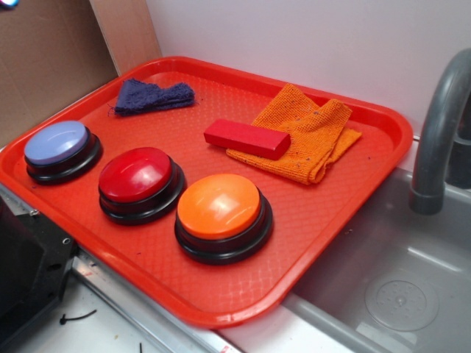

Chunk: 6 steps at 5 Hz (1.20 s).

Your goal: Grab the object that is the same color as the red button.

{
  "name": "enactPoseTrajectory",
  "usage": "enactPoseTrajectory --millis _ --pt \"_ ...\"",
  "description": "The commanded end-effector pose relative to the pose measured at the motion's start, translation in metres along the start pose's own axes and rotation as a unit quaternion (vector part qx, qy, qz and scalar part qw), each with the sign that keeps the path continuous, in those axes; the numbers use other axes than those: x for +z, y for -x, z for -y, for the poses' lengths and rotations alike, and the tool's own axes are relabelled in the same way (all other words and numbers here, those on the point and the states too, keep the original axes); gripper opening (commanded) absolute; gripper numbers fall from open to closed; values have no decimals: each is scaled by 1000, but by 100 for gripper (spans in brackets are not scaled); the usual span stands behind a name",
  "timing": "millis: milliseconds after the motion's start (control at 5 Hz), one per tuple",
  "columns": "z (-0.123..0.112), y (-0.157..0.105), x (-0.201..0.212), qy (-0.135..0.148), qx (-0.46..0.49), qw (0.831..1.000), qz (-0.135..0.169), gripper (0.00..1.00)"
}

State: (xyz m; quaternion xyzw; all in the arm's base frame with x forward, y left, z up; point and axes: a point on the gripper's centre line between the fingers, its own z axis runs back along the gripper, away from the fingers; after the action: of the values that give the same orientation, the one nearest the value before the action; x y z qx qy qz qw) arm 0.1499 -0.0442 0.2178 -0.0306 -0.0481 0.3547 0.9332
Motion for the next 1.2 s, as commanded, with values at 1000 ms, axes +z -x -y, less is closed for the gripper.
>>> enactPoseTrajectory --millis 1000 --pt "73 -84 -168 -82 382 918 76 100"
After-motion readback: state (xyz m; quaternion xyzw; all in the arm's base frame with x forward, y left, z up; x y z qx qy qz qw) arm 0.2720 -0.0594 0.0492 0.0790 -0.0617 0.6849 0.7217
